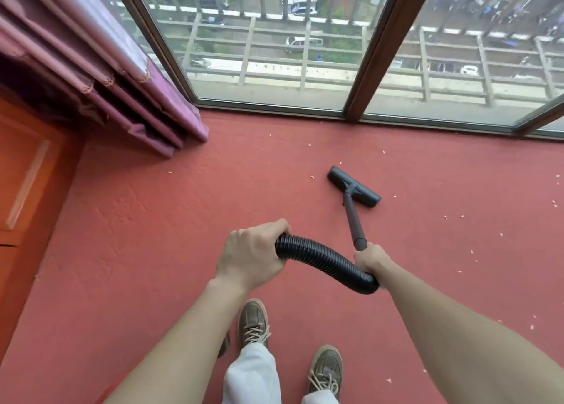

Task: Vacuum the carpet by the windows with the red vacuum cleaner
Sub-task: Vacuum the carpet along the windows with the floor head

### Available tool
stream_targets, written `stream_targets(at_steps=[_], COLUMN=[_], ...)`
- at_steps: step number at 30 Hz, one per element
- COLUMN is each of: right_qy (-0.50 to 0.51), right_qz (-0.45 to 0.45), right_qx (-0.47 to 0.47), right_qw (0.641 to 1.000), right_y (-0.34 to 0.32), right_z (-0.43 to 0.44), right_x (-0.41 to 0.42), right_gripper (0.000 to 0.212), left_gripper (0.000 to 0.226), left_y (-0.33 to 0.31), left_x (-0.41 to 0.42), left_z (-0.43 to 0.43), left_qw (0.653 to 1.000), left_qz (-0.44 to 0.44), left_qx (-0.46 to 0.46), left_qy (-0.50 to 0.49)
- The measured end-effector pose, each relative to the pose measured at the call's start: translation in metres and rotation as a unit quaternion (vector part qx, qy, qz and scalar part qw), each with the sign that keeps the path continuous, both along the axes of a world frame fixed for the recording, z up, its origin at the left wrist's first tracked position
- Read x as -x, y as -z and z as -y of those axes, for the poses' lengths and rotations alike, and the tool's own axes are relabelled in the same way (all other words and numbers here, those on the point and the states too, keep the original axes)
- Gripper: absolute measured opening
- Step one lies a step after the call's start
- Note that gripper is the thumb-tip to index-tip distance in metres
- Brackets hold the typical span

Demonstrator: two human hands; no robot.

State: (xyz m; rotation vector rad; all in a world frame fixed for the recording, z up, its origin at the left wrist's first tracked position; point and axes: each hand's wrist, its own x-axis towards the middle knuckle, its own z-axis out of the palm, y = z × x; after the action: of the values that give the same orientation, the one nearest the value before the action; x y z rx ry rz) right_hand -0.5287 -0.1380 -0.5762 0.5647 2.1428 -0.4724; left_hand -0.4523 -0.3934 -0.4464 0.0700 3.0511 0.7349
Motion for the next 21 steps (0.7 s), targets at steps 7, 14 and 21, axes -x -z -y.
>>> stream_targets(at_steps=[7,14,21], right_qy=[-0.102,-0.118,0.021], right_qz=[0.024,0.028,-0.022], right_qx=[0.054,0.039,0.044], right_qw=[0.993,0.992,0.999], right_y=[-0.005,-0.005,0.023], right_z=[0.043,0.05,0.059], right_x=[0.032,0.018,0.054], right_gripper=[0.035,0.037,0.039], left_gripper=[0.02,0.02,0.014], left_y=[0.001,0.004,0.007], left_x=[0.021,0.023,0.039], left_z=[0.028,0.041,0.044], left_qw=[0.999,0.998,0.998], left_qz=[0.037,0.064,0.046], left_qx=[-0.018,-0.02,-0.025], left_qy=[-0.03,-0.018,-0.037])
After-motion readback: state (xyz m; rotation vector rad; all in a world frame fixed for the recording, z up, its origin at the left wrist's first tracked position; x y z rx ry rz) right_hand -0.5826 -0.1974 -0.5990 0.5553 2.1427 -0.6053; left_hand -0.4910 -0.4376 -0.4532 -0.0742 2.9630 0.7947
